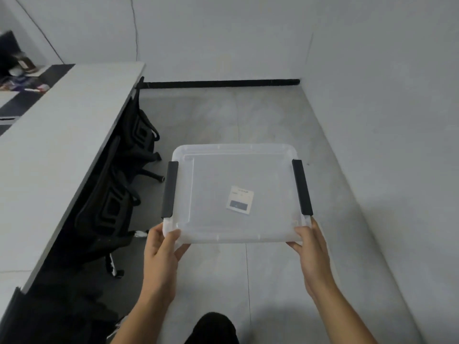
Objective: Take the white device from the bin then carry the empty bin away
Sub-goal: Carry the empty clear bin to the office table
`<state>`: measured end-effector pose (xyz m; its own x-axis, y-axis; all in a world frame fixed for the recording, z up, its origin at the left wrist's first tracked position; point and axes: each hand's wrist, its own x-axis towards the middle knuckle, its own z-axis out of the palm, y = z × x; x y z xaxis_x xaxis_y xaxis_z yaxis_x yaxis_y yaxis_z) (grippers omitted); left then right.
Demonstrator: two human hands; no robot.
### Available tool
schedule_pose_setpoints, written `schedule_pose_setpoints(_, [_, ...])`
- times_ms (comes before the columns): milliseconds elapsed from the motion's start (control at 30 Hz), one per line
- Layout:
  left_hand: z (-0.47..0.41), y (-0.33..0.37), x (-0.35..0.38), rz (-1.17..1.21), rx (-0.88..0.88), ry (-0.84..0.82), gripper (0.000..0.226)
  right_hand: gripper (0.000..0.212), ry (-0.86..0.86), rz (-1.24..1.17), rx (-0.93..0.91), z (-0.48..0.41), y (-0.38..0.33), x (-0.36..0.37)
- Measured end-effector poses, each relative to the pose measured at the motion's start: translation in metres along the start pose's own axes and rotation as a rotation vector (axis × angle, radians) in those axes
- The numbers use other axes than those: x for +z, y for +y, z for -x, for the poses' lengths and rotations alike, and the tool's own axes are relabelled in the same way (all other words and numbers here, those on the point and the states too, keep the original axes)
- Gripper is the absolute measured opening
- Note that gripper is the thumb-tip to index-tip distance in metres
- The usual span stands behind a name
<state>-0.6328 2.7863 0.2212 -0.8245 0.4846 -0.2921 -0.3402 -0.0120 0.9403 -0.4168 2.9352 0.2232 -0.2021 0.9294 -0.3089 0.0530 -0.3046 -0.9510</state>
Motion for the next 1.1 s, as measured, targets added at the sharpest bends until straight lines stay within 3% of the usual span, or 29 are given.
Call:
schedule_pose_setpoints(333, [-0.303, 0.039, 0.108, 0.08, 0.01, 0.159, 0.017, 0.045, -0.151, 0.132, -0.011, -0.311, -0.072, 0.176])
schedule_pose_setpoints(533, [-0.473, 0.104, 0.202, 0.036, 0.01, 0.127, 0.018, 0.034, -0.093, 0.094, -0.007, -0.466, -0.146, 0.253])
schedule_pose_setpoints(767, [-0.674, 0.136, 0.318, -0.015, 0.011, 0.103, 0.019, 0.043, -0.02, 0.053, -0.001, -0.678, -0.177, 0.337])
schedule_pose_setpoints(933, [-0.811, 0.171, 0.39, 0.021, 0.008, 0.181, 0.015, 0.038, -0.128, 0.056, 0.015, -0.836, -0.227, 0.414])
schedule_pose_setpoints(1100, [-0.933, 0.213, 0.417, 0.063, 0.0, 0.336, 0.017, 0.04, -0.289, 0.147, -0.003, -0.958, -0.291, 0.519])
